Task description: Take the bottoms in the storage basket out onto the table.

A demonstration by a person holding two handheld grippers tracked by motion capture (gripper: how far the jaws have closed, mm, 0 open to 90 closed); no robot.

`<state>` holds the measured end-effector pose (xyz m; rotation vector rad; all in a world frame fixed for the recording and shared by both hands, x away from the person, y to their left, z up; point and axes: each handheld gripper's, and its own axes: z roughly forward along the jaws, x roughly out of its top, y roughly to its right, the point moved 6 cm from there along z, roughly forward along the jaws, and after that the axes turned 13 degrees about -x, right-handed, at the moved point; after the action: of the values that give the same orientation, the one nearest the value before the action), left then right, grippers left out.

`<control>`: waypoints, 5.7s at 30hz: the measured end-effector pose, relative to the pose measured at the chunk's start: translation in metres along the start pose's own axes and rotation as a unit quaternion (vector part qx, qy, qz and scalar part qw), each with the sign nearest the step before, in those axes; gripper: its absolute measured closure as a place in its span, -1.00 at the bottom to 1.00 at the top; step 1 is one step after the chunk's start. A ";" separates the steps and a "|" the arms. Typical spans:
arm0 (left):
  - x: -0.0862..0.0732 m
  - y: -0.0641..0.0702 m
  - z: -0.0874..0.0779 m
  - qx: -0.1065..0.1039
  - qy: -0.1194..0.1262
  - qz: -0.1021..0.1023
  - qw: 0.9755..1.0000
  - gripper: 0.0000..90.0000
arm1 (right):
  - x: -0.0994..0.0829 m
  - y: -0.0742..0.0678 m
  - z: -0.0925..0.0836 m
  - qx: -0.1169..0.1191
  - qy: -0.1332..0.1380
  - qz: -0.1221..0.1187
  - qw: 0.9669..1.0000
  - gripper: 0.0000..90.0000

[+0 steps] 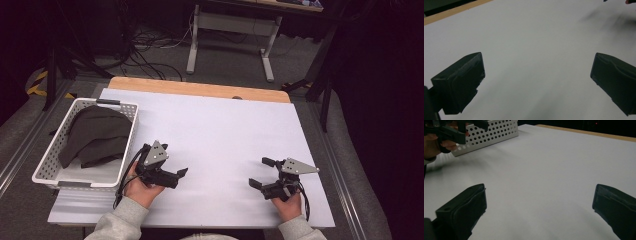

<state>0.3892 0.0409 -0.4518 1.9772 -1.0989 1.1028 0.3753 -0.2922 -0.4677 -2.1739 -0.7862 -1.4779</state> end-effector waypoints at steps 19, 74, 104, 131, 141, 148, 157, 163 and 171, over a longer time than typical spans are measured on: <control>0.016 -0.006 -0.018 0.000 -0.018 0.012 1.000 -0.98 | 0.000 0.000 0.001 0.002 -0.002 0.002 1.000 -1.00; 0.026 -0.056 -0.108 0.064 -0.043 -0.022 0.997 -0.97 | -0.001 -0.001 0.003 0.007 -0.006 0.001 1.000 -1.00; 0.014 -0.104 -0.161 0.135 -0.042 -0.073 0.987 -0.99 | -0.001 -0.001 0.002 0.007 -0.005 0.000 1.000 -1.00; -0.016 -0.144 -0.177 0.178 -0.068 -0.150 0.970 -1.00 | -0.001 -0.002 0.003 0.009 -0.006 0.000 1.000 -1.00; -0.031 -0.160 -0.177 0.178 -0.093 -0.190 0.961 -1.00 | -0.001 -0.002 0.003 0.010 -0.007 -0.001 1.000 -1.00; -0.041 -0.165 -0.165 0.164 -0.125 -0.221 0.953 -1.00 | -0.001 -0.002 0.003 0.010 -0.008 0.000 1.000 -1.00; -0.047 -0.167 -0.159 0.154 -0.140 -0.253 0.945 -1.00 | -0.002 -0.002 0.004 0.012 -0.010 -0.001 1.000 -1.00; -0.052 -0.166 -0.157 0.156 -0.162 -0.276 0.934 -1.00 | -0.002 -0.002 0.004 0.012 -0.010 -0.001 1.000 -1.00; -0.055 -0.166 -0.150 0.149 -0.177 -0.278 0.932 -1.00 | -0.002 -0.002 0.005 0.013 -0.011 -0.003 1.000 -1.00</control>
<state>0.4624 0.2593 -0.4494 2.5817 -0.4763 0.6435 0.3766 -0.2879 -0.4714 -2.1732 -0.8146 -1.4406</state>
